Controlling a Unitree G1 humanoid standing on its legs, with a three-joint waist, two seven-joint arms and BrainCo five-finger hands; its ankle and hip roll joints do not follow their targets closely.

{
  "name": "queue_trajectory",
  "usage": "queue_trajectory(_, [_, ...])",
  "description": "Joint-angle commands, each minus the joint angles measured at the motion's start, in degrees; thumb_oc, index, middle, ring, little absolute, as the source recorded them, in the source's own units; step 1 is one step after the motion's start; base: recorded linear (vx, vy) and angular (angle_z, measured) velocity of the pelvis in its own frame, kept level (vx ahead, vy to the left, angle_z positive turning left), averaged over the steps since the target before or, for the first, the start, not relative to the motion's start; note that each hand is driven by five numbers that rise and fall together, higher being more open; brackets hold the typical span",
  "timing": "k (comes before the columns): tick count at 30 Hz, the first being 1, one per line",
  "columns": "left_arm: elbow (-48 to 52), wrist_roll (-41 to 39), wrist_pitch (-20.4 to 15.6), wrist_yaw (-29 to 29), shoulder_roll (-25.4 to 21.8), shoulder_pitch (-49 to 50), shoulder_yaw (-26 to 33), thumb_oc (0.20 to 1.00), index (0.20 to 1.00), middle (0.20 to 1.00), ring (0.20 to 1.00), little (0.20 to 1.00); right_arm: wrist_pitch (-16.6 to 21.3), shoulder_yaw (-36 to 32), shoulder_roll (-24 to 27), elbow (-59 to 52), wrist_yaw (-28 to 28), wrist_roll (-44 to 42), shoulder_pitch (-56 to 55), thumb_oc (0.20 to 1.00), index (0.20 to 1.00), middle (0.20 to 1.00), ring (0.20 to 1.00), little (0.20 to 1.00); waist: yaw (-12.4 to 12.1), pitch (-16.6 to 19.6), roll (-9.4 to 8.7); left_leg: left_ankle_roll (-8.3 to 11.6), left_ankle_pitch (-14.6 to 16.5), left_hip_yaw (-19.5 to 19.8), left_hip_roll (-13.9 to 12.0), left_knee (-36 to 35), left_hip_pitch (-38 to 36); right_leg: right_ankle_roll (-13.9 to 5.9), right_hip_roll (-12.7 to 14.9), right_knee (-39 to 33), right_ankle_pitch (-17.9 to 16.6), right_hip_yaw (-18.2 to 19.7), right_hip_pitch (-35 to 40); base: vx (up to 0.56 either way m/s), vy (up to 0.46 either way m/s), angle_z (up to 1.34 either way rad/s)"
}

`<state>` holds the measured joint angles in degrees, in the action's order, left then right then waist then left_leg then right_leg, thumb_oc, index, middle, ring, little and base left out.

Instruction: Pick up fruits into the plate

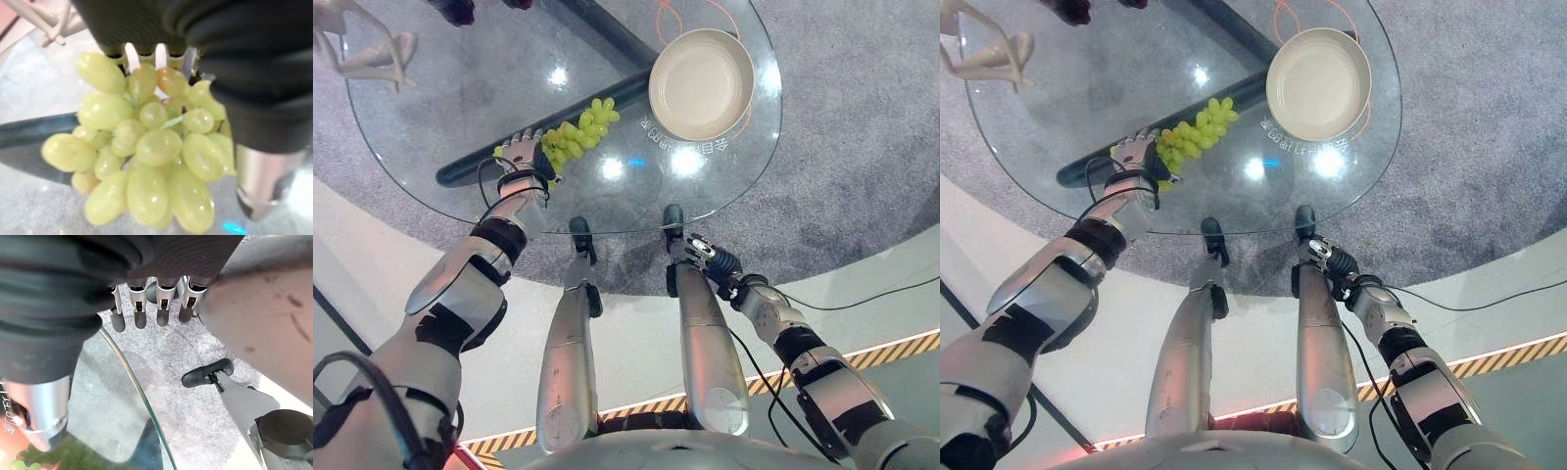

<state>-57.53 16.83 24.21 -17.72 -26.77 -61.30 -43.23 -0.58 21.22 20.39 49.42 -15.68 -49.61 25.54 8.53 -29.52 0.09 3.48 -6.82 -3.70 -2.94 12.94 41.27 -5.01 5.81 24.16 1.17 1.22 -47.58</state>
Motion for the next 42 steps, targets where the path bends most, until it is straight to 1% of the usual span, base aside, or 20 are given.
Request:
queue_trajectory(1, [-3.2,-1.6,1.3,-1.7,-0.7,1.9,2.6,1.0,1.0,1.0,1.0,1.0,-0.5,3.4,-1.5,-4.7,-1.3,-3.0,-5.5,1.0,1.0,1.0,1.0,1.0,0.2,-0.3,-1.79,-2.38,5.3,2.5,5.1,6.8,3.1,1.79,-6.6,-2.0,-3.7,-1.5,-0.4,-0.02,-0.016,-0.04])
queue_trajectory(2, [-3.2,-1.6,1.4,-1.7,-0.8,1.8,2.7,0.94,0.94,0.94,0.94,0.94,-0.5,3.4,-1.5,-4.9,-1.2,-3.1,-5.5,1.0,1.0,1.0,1.0,1.0,0.2,-0.3,-1.82,-2.38,5.4,2.6,5.1,6.9,3.2,1.78,-6.6,-1.9,-3.7,-1.5,-0.6,0.0,0.0,0.0])
queue_trajectory(3, [-3.4,-1.4,1.3,-1.7,-1.0,1.7,2.8,0.2,0.2,0.2,0.2,0.2,-0.5,3.5,-1.4,-5.3,-1.0,-3.4,-5.6,1.0,1.0,1.0,1.0,1.0,0.1,-0.3,-1.87,-2.36,5.4,2.6,5.1,7.1,3.7,1.74,-6.7,-1.7,-3.7,-1.5,-1.0,0.0,0.0,0.0])
queue_trajectory(8, [-3.5,-1.6,0.7,-2.7,-1.1,1.7,3.0,0.2,0.2,0.2,0.2,0.2,-0.4,3.6,-1.4,-5.9,-1.1,-4.4,-5.3,1.0,1.0,1.0,1.0,1.0,0.0,-0.3,-1.92,-2.21,5.2,3.0,5.2,7.3,4.7,1.74,-7.0,-1.5,-3.9,-1.4,-2.2,0.0,0.0,0.0])
queue_trajectory(11, [-3.6,-1.8,0.6,-2.8,-1.1,1.5,2.8,0.2,0.2,0.2,0.2,0.2,-1.0,3.3,-1.5,-5.8,-2.0,-7.7,-5.2,1.0,1.0,1.0,1.0,1.0,0.0,-0.3,-1.9,-2.15,5.1,3.2,5.3,6.9,4.5,1.67,-7.1,-1.7,-4.0,-1.4,-2.1,0.0,0.0,0.0])
queue_trajectory(13, [-3.6,-1.9,0.8,-3.2,-0.8,1.7,2.8,0.2,0.2,0.2,0.2,0.2,-1.0,3.1,-1.7,-5.8,-2.3,-8.4,-5.1,1.0,1.0,1.0,1.0,1.0,0.0,-0.3,-1.86,-2.12,5.1,3.3,5.4,6.8,4.4,1.64,-7.1,-1.9,-4.0,-1.4,-1.9,0.0,0.0,0.0])
queue_trajectory(20, [-2.9,-2.4,0.3,-3.9,-0.4,2.3,3.1,0.2,0.2,0.2,0.2,0.2,-0.9,3.0,-2.0,-5.5,-2.7,-8.0,-4.8,1.0,1.0,1.0,1.0,1.0,-0.3,-0.3,-1.74,-1.94,4.7,3.4,5.3,5.5,3.3,1.61,-7.1,-2.6,-4.1,-1.7,-1.0,0.0,0.0,0.0])
queue_trajectory(25, [-2.1,-3.5,-0.7,-3.8,-0.9,2.7,3.5,0.2,0.2,0.2,0.2,0.2,-0.7,2.9,-2.1,-5.5,-3.3,-7.6,-5.1,1.0,1.0,1.0,1.0,1.0,-0.5,-0.3,-1.54,-1.98,4.3,3.4,5.0,3.7,1.1,1.54,-7.1,-3.8,-4.2,-1.7,0.8,0.0,0.0,0.0])
queue_trajectory(29, [-0.3,-7.2,-4.8,-4.6,-1.4,3.8,5.1,0.2,0.2,0.2,0.2,0.2,0.8,2.9,-2.0,-7.0,-4.2,-7.1,-5.8,1.0,1.0,1.0,1.0,1.0,-0.9,-0.3,-1.29,-2.07,3.6,3.6,4.7,0.6,-2.6,1.47,-7.1,-5.4,-4.2,-1.8,3.8,0.0,0.0,0.0])
queue_trajectory(30, [-0.2,-7.2,-5.0,-4.6,-1.4,3.9,5.1,0.2,0.2,0.2,0.2,0.2,0.9,2.9,-2.0,-7.1,-4.2,-7.0,-5.8,1.0,1.0,1.0,1.0,1.0,-0.9,-0.3,-1.29,-2.08,3.6,3.6,4.7,0.5,-2.7,1.47,-7.1,-5.5,-4.1,-1.8,3.9,0.0,0.0,0.0])
queue_trajectory(31, [0.6,-8.2,-6.1,-4.4,-1.5,4.2,5.5,0.2,0.2,0.2,0.2,0.2,1.6,2.7,-2.1,-7.8,-4.6,-6.8,-6.0,1.0,1.0,1.0,1.0,1.0,-1.1,-0.3,-1.25,-2.1,3.5,3.7,4.7,-0.3,-3.9,1.43,-7.1,-5.8,-4.1,-2.0,5.0,0.0,0.0,0.0])
queue_trajectory(32, [2.3,-10.0,-8.1,-4.7,-1.7,5.4,6.5,0.2,0.2,0.2,0.2,0.2,2.5,2.7,-2.0,-9.8,-4.7,-6.7,-6.7,1.0,1.0,1.0,1.0,1.0,-1.4,-0.3,-1.14,-2.09,3.4,3.9,4.6,-1.2,-5.9,1.33,-7.0,-6.1,-3.8,-2.2,6.7,0.0,0.0,0.0])
queue_trajectory(34, [4.3,-10.7,-9.0,-4.8,-1.8,6.6,7.4,0.2,0.2,0.2,0.2,0.2,2.9,2.3,-2.0,-11.8,-4.4,-6.3,-7.3,1.0,1.0,1.0,1.0,1.0,-1.7,-0.3,-1.06,-2.05,3.4,4.0,4.7,-1.9,-7.5,1.24,-6.8,-6.3,-3.7,-2.5,8.1,-0.01,0.002,0.02])
queue_trajectory(35, [7.6,-12.3,-10.5,-4.8,-1.8,9.4,9.3,0.2,0.2,0.2,0.2,0.2,3.5,2.0,-2.2,-16.1,-2.4,-4.2,-8.1,1.0,1.0,1.0,1.0,1.0,-2.1,-0.3,-0.97,-1.98,3.4,4.0,4.7,-3.5,-11.2,1.06,-6.4,-7.5,-3.5,-2.9,11.7,-0.03,0.008,0.05])
queue_trajectory(36, [7.6,-12.3,-10.5,-4.8,-1.8,9.2,9.3,0.2,0.2,0.2,0.2,0.2,3.4,1.9,-2.1,-16.1,-2.4,-4.2,-7.9,1.0,1.0,1.0,1.0,1.0,-2.1,-0.3,-0.95,-1.97,3.1,4.0,4.7,-3.6,-11.0,1.07,-6.5,-7.7,-3.8,-3.0,11.6,-0.03,0.018,0.03])
queue_trajectory(37, [8.9,-11.8,-11.3,-4.8,-1.9,10.4,10.0,0.2,0.2,0.2,0.2,0.2,4.1,1.8,-2.0,-17.8,-2.1,-3.6,-8.4,1.0,1.0,1.0,1.0,1.0,-2.3,-0.3,-0.95,-1.93,3.2,4.0,4.7,-4.1,-12.5,1.04,-6.3,-8.2,-3.7,-3.0,13.1,0.0,0.005,0.03])
queue_trajectory(38, [11.0,-11.8,-12.0,-4.4,-2.1,12.0,10.5,0.2,0.2,0.2,0.2,0.2,3.9,1.4,-1.8,-20.2,-0.6,-3.2,-8.7,1.0,1.0,1.0,1.0,1.0,-2.7,-0.3,-1.0,-1.84,3.4,4.0,4.6,-4.7,-14.9,0.91,-5.9,-8.8,-3.5,-3.3,15.6,0.02,-0.01,0.04])
queue_trajectory(40, [13.6,-11.6,-13.0,-3.5,-2.6,14.0,11.6,0.2,0.2,0.2,0.2,0.2,4.0,0.5,-1.5,-23.3,0.3,-2.5,-9.2,1.0,1.0,1.0,1.0,1.0,-3.1,-0.3,-1.06,-1.78,3.8,4.1,4.5,-5.7,-18.3,0.68,-5.5,-9.5,-3.2,-3.7,18.9,0.03,-0.026,0.11])
queue_trajectory(41, [15.7,-11.8,-13.7,-2.9,-3.1,15.4,12.2,0.2,0.2,0.2,0.2,0.2,3.3,-0.4,-1.3,-25.4,1.3,-2.0,-9.5,1.0,1.0,1.0,1.0,1.0,-3.3,-0.3,-1.15,-1.69,4.0,4.1,4.5,-6.2,-20.8,0.53,-5.1,-10.1,-3.0,-4.0,21.3,0.02,-0.003,0.12])
queue_trajectory(42, [16.2,-11.8,-14.5,-3.0,-3.2,15.8,12.4,0.2,0.2,0.2,0.2,0.2,3.6,-0.7,-1.2,-26.0,1.2,-1.5,-9.6,1.0,1.0,1.0,1.0,1.0,-3.3,-0.3,-1.19,-1.66,4.1,4.0,4.4,-6.4,-21.5,0.48,-5.0,-10.3,-3.0,-4.1,22.0,0.04,0.002,0.13])
